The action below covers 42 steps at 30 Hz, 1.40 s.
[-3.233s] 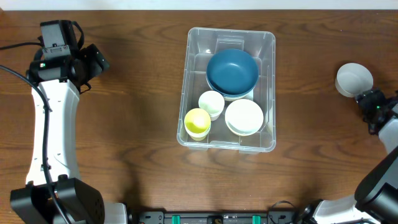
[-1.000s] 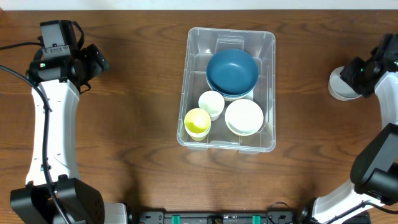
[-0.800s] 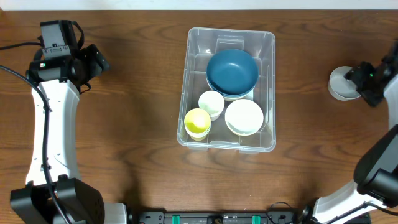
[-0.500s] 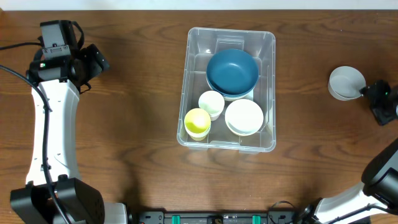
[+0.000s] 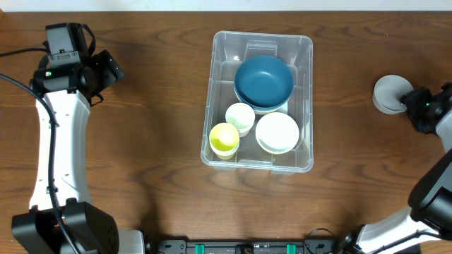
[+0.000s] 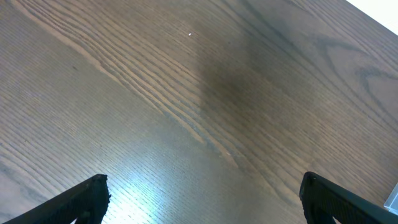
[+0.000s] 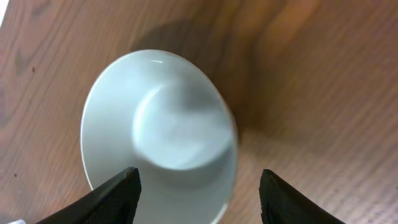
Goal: Pack container
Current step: 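Move right gripper to the light blue bowl and grasp its rim, then carry light blue bowl with right gripper and stack onto white bowl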
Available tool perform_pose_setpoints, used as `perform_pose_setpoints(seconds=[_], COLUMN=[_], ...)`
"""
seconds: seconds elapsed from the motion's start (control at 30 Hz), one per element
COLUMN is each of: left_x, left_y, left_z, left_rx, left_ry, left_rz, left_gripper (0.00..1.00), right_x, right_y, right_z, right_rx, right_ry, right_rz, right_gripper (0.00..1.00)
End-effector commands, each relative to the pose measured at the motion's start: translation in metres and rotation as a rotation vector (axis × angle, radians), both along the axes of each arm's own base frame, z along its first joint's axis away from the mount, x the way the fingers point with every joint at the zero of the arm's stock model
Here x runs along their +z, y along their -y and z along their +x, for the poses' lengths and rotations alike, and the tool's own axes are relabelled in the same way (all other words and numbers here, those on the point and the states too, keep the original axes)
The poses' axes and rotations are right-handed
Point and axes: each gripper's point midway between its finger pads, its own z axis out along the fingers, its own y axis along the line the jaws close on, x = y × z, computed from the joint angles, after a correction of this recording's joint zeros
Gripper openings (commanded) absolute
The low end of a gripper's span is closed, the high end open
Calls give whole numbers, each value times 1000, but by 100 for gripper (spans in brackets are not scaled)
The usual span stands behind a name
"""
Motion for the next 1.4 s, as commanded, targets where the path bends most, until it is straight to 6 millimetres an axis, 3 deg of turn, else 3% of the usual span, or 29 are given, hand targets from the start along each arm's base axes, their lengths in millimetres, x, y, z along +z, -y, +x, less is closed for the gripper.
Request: perform_pose_setpoints(seconds=[0.0,0.23,0.27,0.3,0.37,0.43,0.63,0.8,0.93,1.03,1.13,1.23,1.37], left_x=[6,7,7,7,6,7,6,6,6,6,7,6,7], left_y=[-3,-3,-3,-3,-3,-3,-3,-3,-3,-3,-3,-3,-3], left_z=[-1,-1,-1,-1,-1,-1,-1,-1,-1,-1,-1,-1,-1], left_rx=[9,9,9,9,9,9,9,9,9,9,9,9,9], left_ry=[12,12,12,12,12,12,12,12,12,12,12,12,12], left_rz=[14,14,14,14,14,14,14,14,14,14,14,14,14], left_gripper=[98,98,98,98,98,98,98,98,98,98,98,98,98], right_x=[-19,-39,-40,-40,-40,-39,-19,35,98,154,196,217,210], right_y=[-6,-7,-7,-7,-7,-7,-17,-40,-76,-116,-158,-205,-258], right_z=[1,3,3,3,4,4,12,31,40,42,34,16,-3], right_rx=[2,0,-1,0,0,3,40,156,304,449,568,673,799], right_ry=[-34,-59,-60,-58,-57,-55,-2,97,146,196,216,190,139], right_rz=[18,27,28,27,27,31,52,9,-74,-150,-220,-286,-285], right_gripper=[61,53,46,32,12,1,1,1,1,1,1,1,1])
